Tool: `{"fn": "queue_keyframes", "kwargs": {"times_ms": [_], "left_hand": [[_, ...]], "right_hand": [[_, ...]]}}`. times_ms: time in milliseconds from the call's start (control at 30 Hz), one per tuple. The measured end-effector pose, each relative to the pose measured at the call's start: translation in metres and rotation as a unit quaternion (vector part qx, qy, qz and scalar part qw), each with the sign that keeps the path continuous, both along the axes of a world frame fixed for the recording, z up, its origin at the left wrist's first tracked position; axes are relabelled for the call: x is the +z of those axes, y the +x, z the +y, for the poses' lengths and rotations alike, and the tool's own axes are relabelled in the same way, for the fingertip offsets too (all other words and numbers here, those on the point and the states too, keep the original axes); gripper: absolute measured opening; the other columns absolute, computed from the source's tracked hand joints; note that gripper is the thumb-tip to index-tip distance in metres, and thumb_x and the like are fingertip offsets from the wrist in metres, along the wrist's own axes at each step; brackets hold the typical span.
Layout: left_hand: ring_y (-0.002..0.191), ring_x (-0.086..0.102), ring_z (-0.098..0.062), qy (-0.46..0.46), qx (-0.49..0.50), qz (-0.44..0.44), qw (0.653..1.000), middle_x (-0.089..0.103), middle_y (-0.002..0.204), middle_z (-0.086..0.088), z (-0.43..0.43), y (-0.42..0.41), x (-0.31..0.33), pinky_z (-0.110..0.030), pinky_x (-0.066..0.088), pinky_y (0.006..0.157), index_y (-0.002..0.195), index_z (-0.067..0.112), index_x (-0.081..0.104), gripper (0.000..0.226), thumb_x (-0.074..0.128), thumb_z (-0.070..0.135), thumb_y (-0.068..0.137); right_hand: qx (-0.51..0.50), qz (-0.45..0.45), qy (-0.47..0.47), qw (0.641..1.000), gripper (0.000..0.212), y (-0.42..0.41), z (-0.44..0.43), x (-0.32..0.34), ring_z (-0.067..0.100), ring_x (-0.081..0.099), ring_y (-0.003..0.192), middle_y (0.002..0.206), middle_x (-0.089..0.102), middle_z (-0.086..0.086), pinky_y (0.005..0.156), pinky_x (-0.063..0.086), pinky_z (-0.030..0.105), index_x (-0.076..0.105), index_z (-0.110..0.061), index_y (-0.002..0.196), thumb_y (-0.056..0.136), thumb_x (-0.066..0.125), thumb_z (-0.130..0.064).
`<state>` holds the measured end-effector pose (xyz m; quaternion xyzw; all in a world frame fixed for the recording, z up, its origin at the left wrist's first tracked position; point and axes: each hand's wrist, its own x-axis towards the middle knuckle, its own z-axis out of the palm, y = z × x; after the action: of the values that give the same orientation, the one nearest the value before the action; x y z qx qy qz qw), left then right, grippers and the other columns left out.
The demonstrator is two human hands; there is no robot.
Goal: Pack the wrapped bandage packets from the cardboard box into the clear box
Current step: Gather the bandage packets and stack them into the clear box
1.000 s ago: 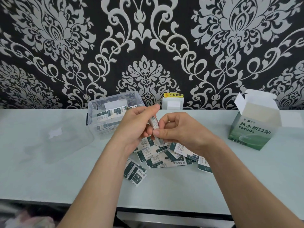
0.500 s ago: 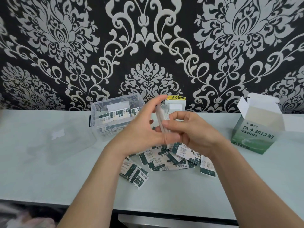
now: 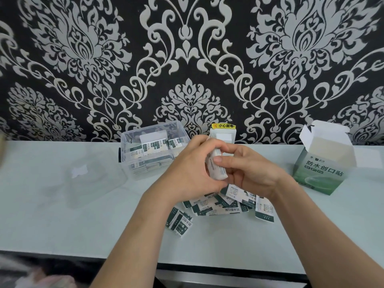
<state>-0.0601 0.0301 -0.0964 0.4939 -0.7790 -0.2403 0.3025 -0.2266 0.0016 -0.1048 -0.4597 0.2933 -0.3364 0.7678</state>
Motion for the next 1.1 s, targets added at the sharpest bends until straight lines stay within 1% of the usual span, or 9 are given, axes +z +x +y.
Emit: {"fn": "queue_keyframes", "kwargs": {"times_ms": [200, 333, 400, 467, 600, 767, 867, 933, 1100], "left_hand": [[0.114, 0.043, 0.010, 0.021, -0.001, 0.043, 0.999, 0.035, 0.128, 0.021, -0.003, 0.027, 0.022, 0.002, 0.037, 0.076, 0.119, 0.047, 0.051, 0.066, 0.085, 0.025, 0.067], [0.122, 0.045, 0.005, 0.049, 0.028, 0.144, 0.988, 0.047, 0.129, 0.020, -0.015, 0.060, 0.040, -0.008, 0.039, 0.090, 0.120, 0.042, 0.055, 0.058, 0.083, 0.024, 0.072], [0.114, 0.056, -0.004, 0.083, 0.106, 0.224, 0.965, 0.056, 0.122, 0.013, -0.028, 0.076, 0.045, -0.024, 0.046, 0.093, 0.117, 0.040, 0.058, 0.043, 0.077, 0.030, 0.079], [0.093, 0.070, -0.015, 0.127, 0.196, 0.264, 0.936, 0.067, 0.107, 0.000, -0.046, 0.088, 0.046, -0.039, 0.056, 0.087, 0.113, 0.032, 0.059, 0.028, 0.070, 0.033, 0.086], [0.072, 0.073, -0.022, 0.182, 0.250, 0.274, 0.911, 0.073, 0.094, -0.011, -0.075, 0.088, 0.036, -0.036, 0.061, 0.073, 0.111, 0.015, 0.061, 0.027, 0.071, 0.022, 0.086], [0.064, 0.068, -0.020, 0.164, 0.312, 0.304, 0.885, 0.072, 0.091, -0.016, -0.095, 0.093, 0.025, -0.026, 0.059, 0.063, 0.091, 0.008, 0.071, 0.015, 0.069, -0.003, 0.081], [0.058, 0.069, -0.018, 0.166, 0.346, 0.268, 0.884, 0.074, 0.083, -0.012, -0.102, 0.098, 0.019, -0.030, 0.061, 0.070, 0.083, 0.011, 0.073, 0.014, 0.071, -0.002, 0.079], [0.060, 0.071, -0.020, 0.174, 0.349, 0.255, 0.885, 0.073, 0.079, -0.011, -0.105, 0.099, 0.019, -0.031, 0.061, 0.072, 0.079, 0.010, 0.073, 0.014, 0.069, -0.003, 0.080], [0.061, 0.071, -0.021, 0.217, 0.349, 0.230, 0.882, 0.072, 0.083, -0.014, -0.113, 0.095, 0.016, -0.036, 0.061, 0.076, 0.091, -0.003, 0.072, 0.012, 0.067, -0.006, 0.080]], "right_hand": [[-0.032, 0.022, -0.026, 0.999, 0.053, 0.024, -0.005, 0.023, 0.027, 0.072, 0.085, 0.099, 0.071, 0.025, 0.063, 0.060, 0.030, 0.052, 0.006, 0.127, 0.077, 0.070, -0.004], [-0.061, 0.160, -0.111, 0.979, 0.022, 0.059, -0.024, 0.050, 0.025, 0.069, 0.081, 0.093, 0.069, 0.027, 0.066, 0.060, 0.027, 0.059, -0.006, 0.095, 0.080, 0.072, 0.003], [-0.082, 0.272, -0.198, 0.938, 0.021, 0.075, -0.037, 0.057, 0.019, 0.065, 0.067, 0.077, 0.069, 0.016, 0.062, 0.057, 0.025, 0.057, -0.010, 0.085, 0.078, 0.076, -0.003], [-0.093, 0.396, -0.307, 0.860, 0.021, 0.091, -0.050, 0.058, 0.014, 0.060, 0.059, 0.070, 0.066, 0.004, 0.056, 0.050, 0.026, 0.057, -0.014, 0.078, 0.074, 0.078, -0.012], [-0.062, 0.521, -0.446, 0.725, 0.022, 0.113, -0.063, 0.056, 0.018, 0.057, 0.071, 0.075, 0.058, -0.005, 0.059, 0.043, 0.027, 0.054, -0.017, 0.078, 0.073, 0.075, -0.021], [-0.033, 0.561, -0.488, 0.668, 0.029, 0.117, -0.065, 0.047, 0.012, 0.046, 0.067, 0.072, 0.049, -0.008, 0.058, 0.034, 0.029, 0.052, -0.019, 0.099, 0.077, 0.070, -0.013], [-0.017, 0.561, -0.522, 0.642, 0.037, 0.114, -0.066, 0.035, 0.022, 0.053, 0.086, 0.105, 0.050, 0.000, 0.074, 0.047, 0.035, 0.051, -0.021, 0.109, 0.079, 0.067, -0.007], [-0.028, 0.540, -0.560, 0.627, 0.031, 0.107, -0.068, 0.028, 0.025, 0.055, 0.090, 0.113, 0.048, 0.001, 0.078, 0.050, 0.040, 0.054, -0.020, 0.107, 0.083, 0.060, -0.001], [-0.054, 0.505, -0.676, 0.533, 0.011, 0.090, -0.072, 0.017, 0.028, 0.060, 0.072, 0.082, 0.062, 0.004, 0.062, 0.050, 0.037, 0.065, -0.009, 0.085, 0.085, 0.060, 0.000]]}}
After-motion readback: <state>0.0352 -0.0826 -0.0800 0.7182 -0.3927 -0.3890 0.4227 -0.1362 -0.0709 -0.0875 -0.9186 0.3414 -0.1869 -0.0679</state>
